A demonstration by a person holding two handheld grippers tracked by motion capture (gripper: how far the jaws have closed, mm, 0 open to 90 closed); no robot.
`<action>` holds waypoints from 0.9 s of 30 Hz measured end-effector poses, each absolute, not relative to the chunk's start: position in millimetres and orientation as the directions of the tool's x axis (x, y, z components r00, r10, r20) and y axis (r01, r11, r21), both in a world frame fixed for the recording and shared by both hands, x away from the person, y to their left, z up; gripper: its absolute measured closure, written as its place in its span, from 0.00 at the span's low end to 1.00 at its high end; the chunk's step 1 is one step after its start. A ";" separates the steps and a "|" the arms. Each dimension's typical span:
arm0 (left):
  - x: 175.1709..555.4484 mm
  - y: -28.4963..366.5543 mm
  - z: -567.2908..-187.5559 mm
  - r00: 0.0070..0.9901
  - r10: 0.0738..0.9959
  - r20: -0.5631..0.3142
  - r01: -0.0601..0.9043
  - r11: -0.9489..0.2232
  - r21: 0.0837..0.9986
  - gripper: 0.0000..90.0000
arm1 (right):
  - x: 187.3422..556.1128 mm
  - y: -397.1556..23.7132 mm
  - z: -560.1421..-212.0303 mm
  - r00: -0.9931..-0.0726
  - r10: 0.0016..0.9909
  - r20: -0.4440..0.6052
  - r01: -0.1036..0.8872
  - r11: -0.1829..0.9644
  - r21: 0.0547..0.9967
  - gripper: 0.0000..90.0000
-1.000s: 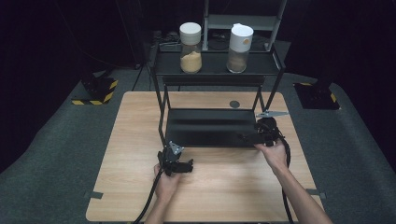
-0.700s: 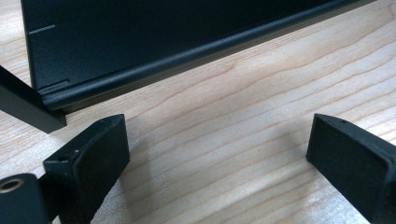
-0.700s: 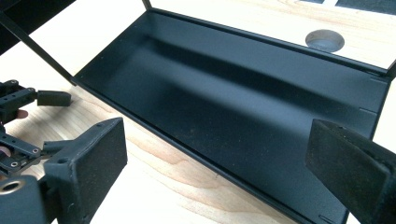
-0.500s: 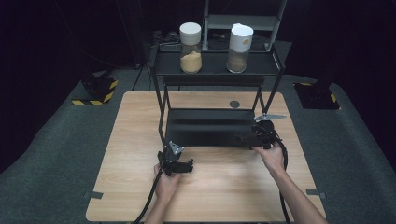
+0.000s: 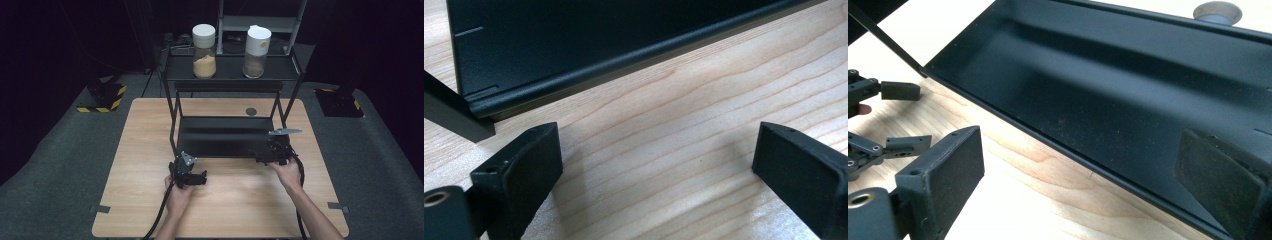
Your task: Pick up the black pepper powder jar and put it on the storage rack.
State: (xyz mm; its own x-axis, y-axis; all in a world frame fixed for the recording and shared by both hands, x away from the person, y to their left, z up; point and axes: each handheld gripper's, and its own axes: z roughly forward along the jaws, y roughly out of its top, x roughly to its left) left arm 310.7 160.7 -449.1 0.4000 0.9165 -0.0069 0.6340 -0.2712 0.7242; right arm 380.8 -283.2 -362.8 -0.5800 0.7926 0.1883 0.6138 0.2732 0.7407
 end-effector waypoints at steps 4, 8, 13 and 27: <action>310.8 160.8 -448.9 0.401 0.916 -0.005 0.633 -0.274 0.724 0.06 | 379.6 -280.4 -366.3 -0.579 0.797 0.173 0.613 0.284 0.737 0.06; 310.8 160.7 -449.0 0.400 0.916 -0.007 0.634 -0.272 0.724 0.06 | 378.1 -278.6 -369.7 -0.579 0.799 0.162 0.614 0.297 0.732 0.06; 310.7 160.7 -449.1 0.400 0.917 -0.008 0.635 -0.270 0.724 0.06 | 378.4 -279.5 -374.4 -0.572 0.803 0.167 0.622 0.292 0.726 0.06; 310.7 160.6 -449.0 0.400 0.916 -0.006 0.634 -0.272 0.724 0.06 | 375.9 -279.8 -388.0 -0.565 0.807 0.173 0.637 0.293 0.714 0.06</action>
